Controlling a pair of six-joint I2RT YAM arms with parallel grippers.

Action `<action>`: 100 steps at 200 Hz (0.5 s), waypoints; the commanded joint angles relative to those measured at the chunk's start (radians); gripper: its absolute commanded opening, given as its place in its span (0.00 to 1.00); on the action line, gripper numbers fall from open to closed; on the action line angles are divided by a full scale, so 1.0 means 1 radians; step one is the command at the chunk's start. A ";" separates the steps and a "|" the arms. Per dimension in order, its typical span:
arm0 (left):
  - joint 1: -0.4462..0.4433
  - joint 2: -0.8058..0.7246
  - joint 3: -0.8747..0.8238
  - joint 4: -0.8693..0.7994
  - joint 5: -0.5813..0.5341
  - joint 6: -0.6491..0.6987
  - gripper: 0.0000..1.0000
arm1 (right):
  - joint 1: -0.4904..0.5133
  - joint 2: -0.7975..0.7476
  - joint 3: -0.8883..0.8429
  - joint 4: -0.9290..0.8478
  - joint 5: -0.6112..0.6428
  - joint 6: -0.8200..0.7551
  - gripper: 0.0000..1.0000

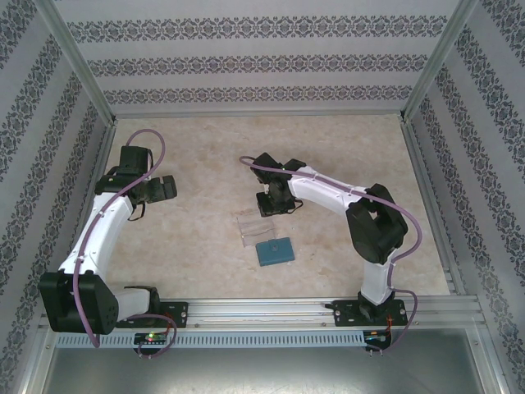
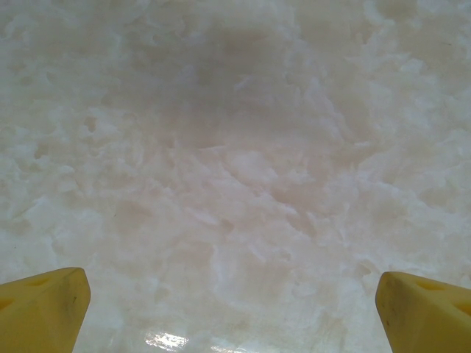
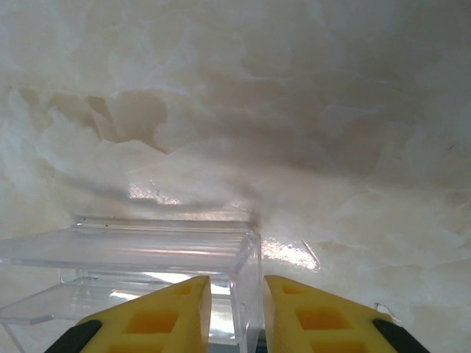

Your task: Take the credit cards out of the card holder

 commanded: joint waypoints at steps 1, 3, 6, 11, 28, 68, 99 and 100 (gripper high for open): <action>0.012 0.001 -0.008 -0.035 -0.025 0.022 1.00 | 0.012 0.022 0.022 -0.019 -0.017 0.015 0.26; 0.012 0.001 -0.009 -0.036 -0.026 0.022 1.00 | 0.011 0.022 0.022 -0.019 -0.017 0.015 0.25; 0.012 0.001 -0.008 -0.035 -0.027 0.021 1.00 | 0.013 0.024 0.024 -0.019 -0.017 0.016 0.25; 0.012 -0.001 -0.009 -0.035 -0.028 0.022 1.00 | 0.011 0.024 0.024 -0.020 -0.017 0.017 0.24; 0.012 0.001 -0.009 -0.035 -0.033 0.022 1.00 | 0.012 0.026 0.024 -0.019 -0.020 0.017 0.22; 0.012 0.004 -0.011 -0.034 -0.034 0.026 1.00 | 0.012 0.026 0.026 -0.025 -0.017 0.021 0.15; 0.013 0.003 -0.012 -0.034 -0.036 0.025 1.00 | 0.013 0.026 0.027 -0.026 -0.014 0.024 0.09; 0.012 0.003 -0.012 -0.034 -0.036 0.025 1.00 | 0.013 0.026 0.028 -0.026 -0.014 0.025 0.09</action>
